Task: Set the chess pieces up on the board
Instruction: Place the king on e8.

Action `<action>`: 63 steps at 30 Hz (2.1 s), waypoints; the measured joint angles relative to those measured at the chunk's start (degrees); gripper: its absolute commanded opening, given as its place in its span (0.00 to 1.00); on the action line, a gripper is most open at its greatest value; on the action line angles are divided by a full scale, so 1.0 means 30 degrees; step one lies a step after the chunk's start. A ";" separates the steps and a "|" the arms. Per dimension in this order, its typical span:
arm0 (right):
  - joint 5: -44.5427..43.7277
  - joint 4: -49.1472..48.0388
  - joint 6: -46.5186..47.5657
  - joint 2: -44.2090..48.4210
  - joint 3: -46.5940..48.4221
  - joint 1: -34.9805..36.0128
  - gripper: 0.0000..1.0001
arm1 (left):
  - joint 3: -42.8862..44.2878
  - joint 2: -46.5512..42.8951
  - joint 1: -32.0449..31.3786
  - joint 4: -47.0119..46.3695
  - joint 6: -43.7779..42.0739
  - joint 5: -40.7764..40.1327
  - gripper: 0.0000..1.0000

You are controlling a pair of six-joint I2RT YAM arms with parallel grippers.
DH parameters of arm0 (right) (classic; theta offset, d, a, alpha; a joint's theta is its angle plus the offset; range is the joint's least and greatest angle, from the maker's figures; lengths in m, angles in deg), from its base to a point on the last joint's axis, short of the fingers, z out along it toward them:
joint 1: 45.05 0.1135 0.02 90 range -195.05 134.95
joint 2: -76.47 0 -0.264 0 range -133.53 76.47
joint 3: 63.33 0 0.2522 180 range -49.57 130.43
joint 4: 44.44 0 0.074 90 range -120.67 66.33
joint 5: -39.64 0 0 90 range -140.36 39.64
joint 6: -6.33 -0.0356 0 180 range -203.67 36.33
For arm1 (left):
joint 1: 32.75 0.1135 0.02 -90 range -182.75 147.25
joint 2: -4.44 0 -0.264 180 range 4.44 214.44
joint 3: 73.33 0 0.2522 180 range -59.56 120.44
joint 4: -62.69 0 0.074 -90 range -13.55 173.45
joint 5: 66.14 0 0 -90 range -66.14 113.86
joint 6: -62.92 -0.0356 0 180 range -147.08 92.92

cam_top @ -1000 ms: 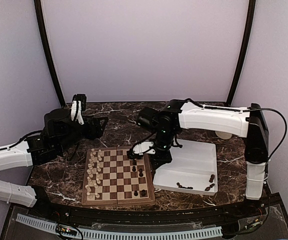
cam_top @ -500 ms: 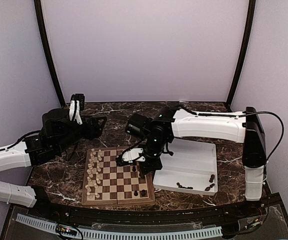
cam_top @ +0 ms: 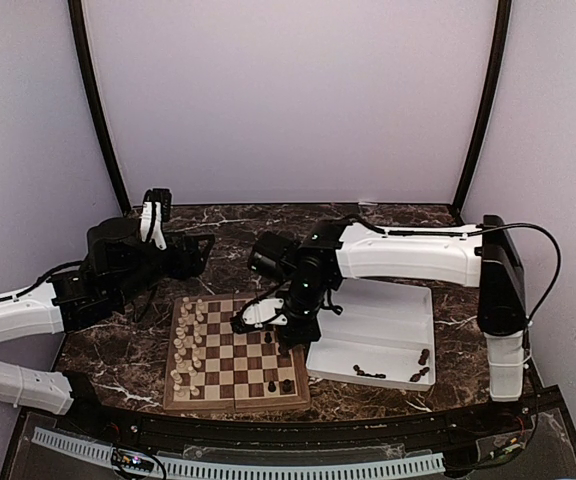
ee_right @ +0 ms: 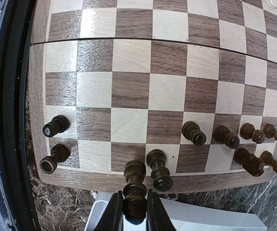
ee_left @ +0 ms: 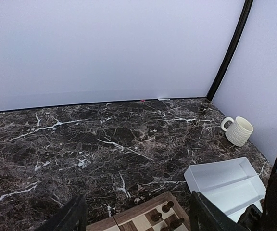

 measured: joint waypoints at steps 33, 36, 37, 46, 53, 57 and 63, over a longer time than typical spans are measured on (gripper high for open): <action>-0.1457 -0.0845 -0.0386 -0.0918 0.0189 -0.0393 0.00 | 0.0000 0.0066 0.0000 0.0000 0.0007 0.0000 0.75; -0.1421 -0.0852 -0.0386 -0.0984 0.0284 -0.0372 0.00 | 0.0000 0.0066 0.0000 0.0000 0.0000 0.0000 0.75; -0.1406 -0.0845 -0.0386 -0.0984 0.0291 -0.0364 0.00 | 0.0000 0.0066 0.0000 0.0000 0.0000 0.0000 0.75; -0.1377 -0.0831 -0.0379 -0.0984 0.0299 -0.0138 0.09 | 0.0000 0.0066 0.0000 0.0000 0.0007 0.0007 0.76; -0.1450 -0.0765 -0.0379 -0.0984 0.0299 -0.0022 0.23 | -0.0036 0.0066 0.0000 -0.0007 0.0015 0.0007 0.75; -0.1494 -0.0597 -0.0408 -0.0962 0.0299 -0.0022 0.31 | -0.0036 0.0058 0.0000 0.0000 0.0015 0.0015 0.75; -0.1304 -0.0153 -0.0386 -0.0430 0.0801 -0.0233 0.36 | -0.0036 0.0058 0.0000 0.0000 0.0022 0.0015 0.75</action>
